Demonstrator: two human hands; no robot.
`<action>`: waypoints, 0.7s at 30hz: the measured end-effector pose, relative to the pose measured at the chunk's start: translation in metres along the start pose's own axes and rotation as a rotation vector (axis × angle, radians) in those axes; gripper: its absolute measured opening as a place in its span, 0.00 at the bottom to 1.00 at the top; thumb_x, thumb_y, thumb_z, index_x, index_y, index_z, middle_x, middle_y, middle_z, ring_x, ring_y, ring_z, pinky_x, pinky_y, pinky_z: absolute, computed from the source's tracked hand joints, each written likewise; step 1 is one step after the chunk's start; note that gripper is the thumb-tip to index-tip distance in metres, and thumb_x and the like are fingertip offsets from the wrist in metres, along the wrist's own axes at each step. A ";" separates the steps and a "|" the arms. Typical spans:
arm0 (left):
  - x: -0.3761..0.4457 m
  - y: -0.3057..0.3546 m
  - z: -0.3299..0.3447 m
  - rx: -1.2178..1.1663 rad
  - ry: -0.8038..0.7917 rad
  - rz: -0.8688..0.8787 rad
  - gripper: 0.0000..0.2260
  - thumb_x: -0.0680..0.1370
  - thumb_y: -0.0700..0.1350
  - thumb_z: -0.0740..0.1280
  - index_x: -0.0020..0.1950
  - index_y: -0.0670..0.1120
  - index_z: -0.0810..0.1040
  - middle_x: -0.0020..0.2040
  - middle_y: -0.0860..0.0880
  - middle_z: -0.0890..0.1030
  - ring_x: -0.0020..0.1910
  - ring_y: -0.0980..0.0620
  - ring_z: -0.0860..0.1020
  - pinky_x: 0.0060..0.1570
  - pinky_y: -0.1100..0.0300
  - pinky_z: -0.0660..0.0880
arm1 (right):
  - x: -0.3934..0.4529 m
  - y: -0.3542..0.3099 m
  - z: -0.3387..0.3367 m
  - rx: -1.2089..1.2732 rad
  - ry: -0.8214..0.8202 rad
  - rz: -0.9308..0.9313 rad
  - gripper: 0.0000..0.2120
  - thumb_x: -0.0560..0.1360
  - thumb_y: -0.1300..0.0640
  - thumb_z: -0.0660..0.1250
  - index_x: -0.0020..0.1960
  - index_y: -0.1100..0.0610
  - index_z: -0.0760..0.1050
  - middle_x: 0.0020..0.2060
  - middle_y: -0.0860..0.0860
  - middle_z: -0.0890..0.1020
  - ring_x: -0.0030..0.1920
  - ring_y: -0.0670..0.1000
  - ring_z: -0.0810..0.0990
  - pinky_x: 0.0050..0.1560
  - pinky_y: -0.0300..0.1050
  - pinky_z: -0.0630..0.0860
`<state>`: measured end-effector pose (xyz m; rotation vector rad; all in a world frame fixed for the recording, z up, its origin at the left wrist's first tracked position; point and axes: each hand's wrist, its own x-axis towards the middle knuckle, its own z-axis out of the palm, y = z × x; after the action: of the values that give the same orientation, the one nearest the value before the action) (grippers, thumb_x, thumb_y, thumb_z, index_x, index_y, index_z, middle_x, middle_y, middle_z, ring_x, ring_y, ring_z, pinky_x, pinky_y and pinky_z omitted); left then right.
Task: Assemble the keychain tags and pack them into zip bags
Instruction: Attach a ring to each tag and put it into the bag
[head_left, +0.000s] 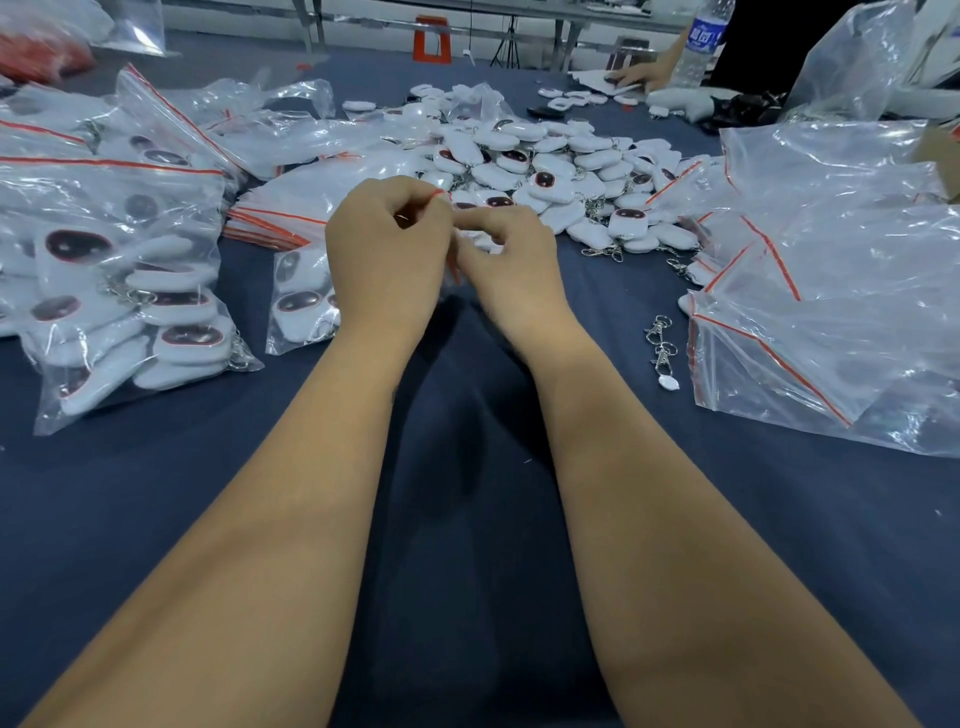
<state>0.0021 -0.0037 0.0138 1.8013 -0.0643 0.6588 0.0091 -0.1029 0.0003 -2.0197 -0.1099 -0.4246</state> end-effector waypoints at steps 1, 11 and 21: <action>0.000 0.000 0.000 0.001 0.003 0.012 0.07 0.74 0.44 0.66 0.39 0.56 0.80 0.39 0.56 0.82 0.43 0.55 0.80 0.49 0.58 0.77 | 0.000 0.000 0.000 -0.036 -0.026 -0.007 0.11 0.77 0.56 0.64 0.39 0.55 0.82 0.43 0.61 0.82 0.51 0.58 0.78 0.60 0.57 0.73; 0.001 -0.007 -0.001 0.054 0.060 0.066 0.07 0.74 0.46 0.65 0.44 0.52 0.83 0.39 0.56 0.79 0.44 0.55 0.77 0.45 0.64 0.72 | -0.004 -0.011 0.001 -0.104 -0.282 0.130 0.16 0.72 0.50 0.57 0.27 0.44 0.76 0.39 0.49 0.81 0.53 0.55 0.76 0.64 0.55 0.68; 0.002 -0.010 0.001 0.122 0.088 0.139 0.05 0.76 0.46 0.64 0.46 0.52 0.80 0.45 0.50 0.76 0.39 0.65 0.71 0.40 0.75 0.64 | -0.004 -0.002 -0.001 0.090 -0.198 0.023 0.09 0.75 0.63 0.67 0.37 0.55 0.79 0.30 0.48 0.78 0.34 0.45 0.73 0.39 0.42 0.70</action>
<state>0.0080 -0.0007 0.0062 1.8942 -0.0924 0.8557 0.0042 -0.1025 0.0012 -1.9683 -0.2234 -0.2000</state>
